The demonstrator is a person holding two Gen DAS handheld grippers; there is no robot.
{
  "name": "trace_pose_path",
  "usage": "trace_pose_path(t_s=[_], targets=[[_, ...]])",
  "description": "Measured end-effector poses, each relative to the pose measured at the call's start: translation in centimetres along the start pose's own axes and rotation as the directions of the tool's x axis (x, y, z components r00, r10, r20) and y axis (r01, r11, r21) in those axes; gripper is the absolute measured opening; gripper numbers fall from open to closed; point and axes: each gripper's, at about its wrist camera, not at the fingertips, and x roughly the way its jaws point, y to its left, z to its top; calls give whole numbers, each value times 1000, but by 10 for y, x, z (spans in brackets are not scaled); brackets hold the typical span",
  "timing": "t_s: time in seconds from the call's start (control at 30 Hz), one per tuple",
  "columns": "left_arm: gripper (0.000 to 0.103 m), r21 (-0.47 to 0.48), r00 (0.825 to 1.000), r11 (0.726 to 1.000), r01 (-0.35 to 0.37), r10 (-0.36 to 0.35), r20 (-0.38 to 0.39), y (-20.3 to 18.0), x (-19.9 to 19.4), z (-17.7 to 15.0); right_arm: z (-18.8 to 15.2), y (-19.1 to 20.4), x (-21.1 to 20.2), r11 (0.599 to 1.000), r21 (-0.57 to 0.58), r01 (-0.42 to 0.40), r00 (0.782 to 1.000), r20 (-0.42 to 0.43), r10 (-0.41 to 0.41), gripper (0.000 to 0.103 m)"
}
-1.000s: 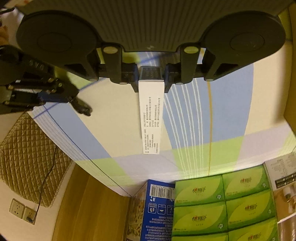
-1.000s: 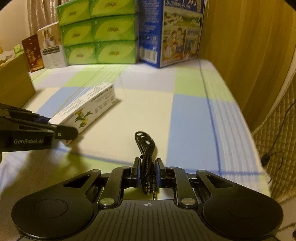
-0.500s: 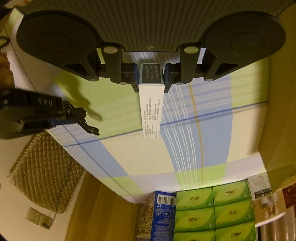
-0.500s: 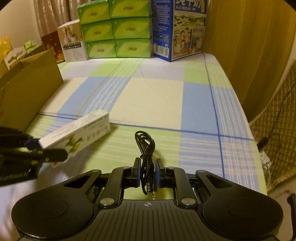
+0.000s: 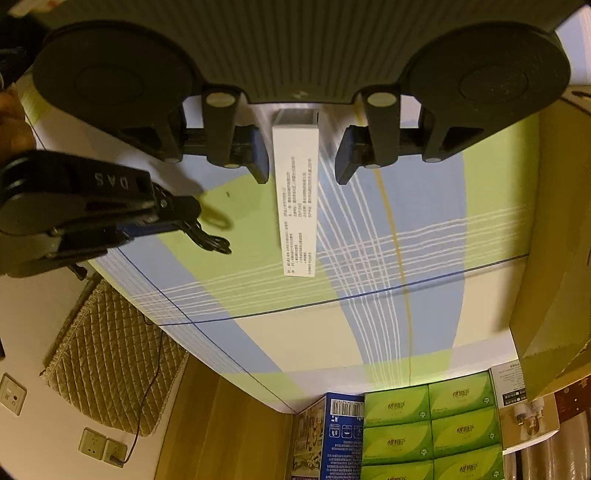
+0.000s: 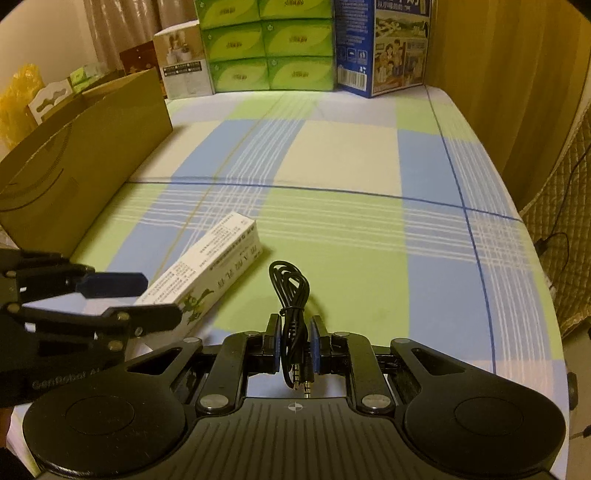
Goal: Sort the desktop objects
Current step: 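Lift the white tube box and cable and carry both to the cardboard box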
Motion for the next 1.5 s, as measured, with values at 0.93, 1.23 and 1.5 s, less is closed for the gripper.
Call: trace_pose_path(t_s=[0.93,1.23,1.5], targets=[[21,8,998,999,34,-33,-51,-1,28,21,12,-8,5,999,50,-2,999,33,1,12],[21,-18,999,999,34,-34,-13,3,3,24,17,0,-14,998,69,-12,995,96,6,12],[21,-32,1000,999,17,-17,8,7,-27,29,9,9,-34,994,107,-14,993,117,1,12]])
